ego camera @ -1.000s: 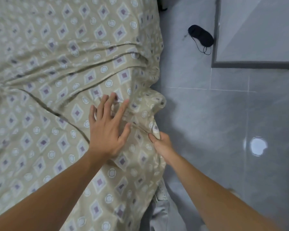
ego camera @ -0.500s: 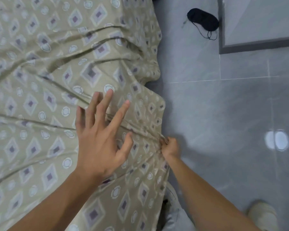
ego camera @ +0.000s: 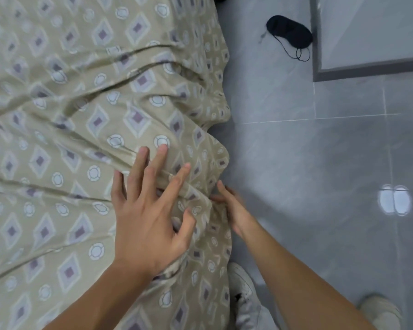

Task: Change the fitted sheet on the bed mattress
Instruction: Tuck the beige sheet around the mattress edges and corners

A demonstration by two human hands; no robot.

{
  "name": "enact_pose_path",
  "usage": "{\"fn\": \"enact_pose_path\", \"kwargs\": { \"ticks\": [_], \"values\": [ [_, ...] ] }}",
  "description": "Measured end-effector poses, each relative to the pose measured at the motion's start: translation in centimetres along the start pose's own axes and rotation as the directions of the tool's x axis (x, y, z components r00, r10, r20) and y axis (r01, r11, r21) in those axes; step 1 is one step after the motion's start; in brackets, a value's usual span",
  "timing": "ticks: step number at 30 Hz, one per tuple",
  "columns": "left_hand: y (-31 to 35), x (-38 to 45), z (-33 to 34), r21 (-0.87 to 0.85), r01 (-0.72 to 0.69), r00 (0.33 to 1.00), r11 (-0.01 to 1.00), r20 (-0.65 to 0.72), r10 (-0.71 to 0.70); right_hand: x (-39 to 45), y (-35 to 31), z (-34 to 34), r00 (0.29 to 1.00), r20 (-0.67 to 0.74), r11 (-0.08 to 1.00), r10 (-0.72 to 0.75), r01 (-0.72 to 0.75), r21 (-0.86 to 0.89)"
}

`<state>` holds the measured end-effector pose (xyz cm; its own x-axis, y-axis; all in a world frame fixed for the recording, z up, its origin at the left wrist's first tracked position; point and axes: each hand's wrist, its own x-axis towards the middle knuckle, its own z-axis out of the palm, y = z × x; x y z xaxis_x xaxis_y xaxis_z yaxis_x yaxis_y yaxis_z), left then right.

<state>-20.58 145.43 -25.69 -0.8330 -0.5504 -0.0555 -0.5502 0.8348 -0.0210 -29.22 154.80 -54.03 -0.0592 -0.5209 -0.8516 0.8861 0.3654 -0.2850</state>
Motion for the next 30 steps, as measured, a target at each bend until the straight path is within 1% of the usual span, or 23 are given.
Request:
{"fn": "enact_pose_path", "kwargs": {
  "ticks": [5, 6, 8, 9, 12, 13, 14, 15, 17, 18, 19, 21, 22, 23, 25, 27, 30],
  "values": [
    [0.0, 0.1, -0.1, 0.003, 0.002, 1.000, 1.000, 0.017, -0.002, -2.6, -4.1, 3.9, 0.982, 0.166, 0.994, -0.093, 0.101, -0.041],
    [0.0, 0.1, 0.0, 0.006, 0.004, 1.000, 1.000, 0.016, -0.004, -3.2, -4.5, 4.2, 0.982, 0.158, 0.991, -0.101, 0.113, -0.066],
    [0.0, 0.2, 0.0, 0.011, 0.006, 1.000, 1.000, 0.014, -0.006, -3.9, -5.1, 4.4, 0.990, 0.080, 0.989, -0.117, 0.123, -0.083],
    [0.0, 0.2, 0.0, 0.013, 0.005, 1.000, 1.000, 0.016, -0.005, -4.3, -5.2, 4.3, 0.989, 0.074, 0.990, -0.130, 0.134, -0.051],
    [-0.1, 0.2, -0.2, 0.007, 0.007, 1.000, 1.000, 0.018, -0.007, -5.7, -5.3, 4.8, 0.964, 0.151, 0.971, -0.217, 0.197, 0.138],
    [-0.1, 0.2, -0.2, 0.004, 0.009, 1.000, 1.000, 0.021, -0.009, -6.1, -5.1, 5.3, 0.954, 0.139, 0.959, -0.265, 0.246, 0.140],
    [0.0, 0.2, -0.3, 0.002, 0.009, 1.000, 1.000, 0.027, -0.009, -6.3, -4.7, 5.9, 0.942, 0.095, 0.945, -0.322, 0.314, 0.089],
    [0.0, 0.1, -0.5, -0.003, 0.008, 0.999, 1.000, 0.034, -0.008, -6.2, -4.1, 6.2, 0.920, 0.025, 0.920, -0.392, 0.392, -0.014],
    [-0.2, 0.3, -1.0, -0.007, -0.012, 0.999, 1.000, 0.039, 0.012, -4.9, -2.9, 6.0, 0.846, -0.082, 0.837, -0.528, 0.501, -0.221],
    [-0.5, 0.6, -1.3, -0.003, -0.028, 0.999, 1.000, 0.039, 0.028, -4.1, -2.6, 5.5, 0.825, -0.133, 0.817, -0.549, 0.498, -0.290],
    [-0.7, 0.9, -1.6, 0.003, -0.038, 0.999, 0.999, 0.036, 0.038, -3.3, -2.6, 4.8, 0.814, -0.196, 0.815, -0.547, 0.465, -0.346],
    [-1.4, 1.6, -2.2, 0.018, -0.026, 1.000, 1.000, 0.010, 0.026, -2.1, -2.8, 3.4, 0.786, -0.308, 0.821, -0.536, 0.399, -0.409],
    [-1.6, 2.1, -2.4, 0.021, -0.011, 1.000, 1.000, -0.007, 0.011, -1.4, -2.8, 2.9, 0.767, -0.342, 0.814, -0.543, 0.382, -0.437],
    [-1.8, 2.4, -2.5, 0.022, 0.004, 1.000, 1.000, -0.017, -0.004, -0.9, -2.8, 2.5, 0.756, -0.353, 0.804, -0.552, 0.370, -0.465],
    [-1.8, 2.7, -2.3, 0.020, 0.022, 1.000, 1.000, -0.009, -0.022, 0.1, -2.1, 2.0, 0.762, -0.343, 0.790, -0.550, 0.341, -0.510],
    [-1.6, 2.6, -1.9, 0.029, 0.000, 1.000, 1.000, 0.010, 0.000, 1.3, -0.8, 1.0, 0.783, -0.346, 0.782, -0.518, 0.269, -0.562],
    [-1.7, 2.4, -1.2, 0.033, -0.044, 0.999, 0.999, 0.026, 0.043, 3.0, 0.8, -1.1, 0.787, -0.396, 0.769, -0.473, 0.149, -0.622]
  ]
}}
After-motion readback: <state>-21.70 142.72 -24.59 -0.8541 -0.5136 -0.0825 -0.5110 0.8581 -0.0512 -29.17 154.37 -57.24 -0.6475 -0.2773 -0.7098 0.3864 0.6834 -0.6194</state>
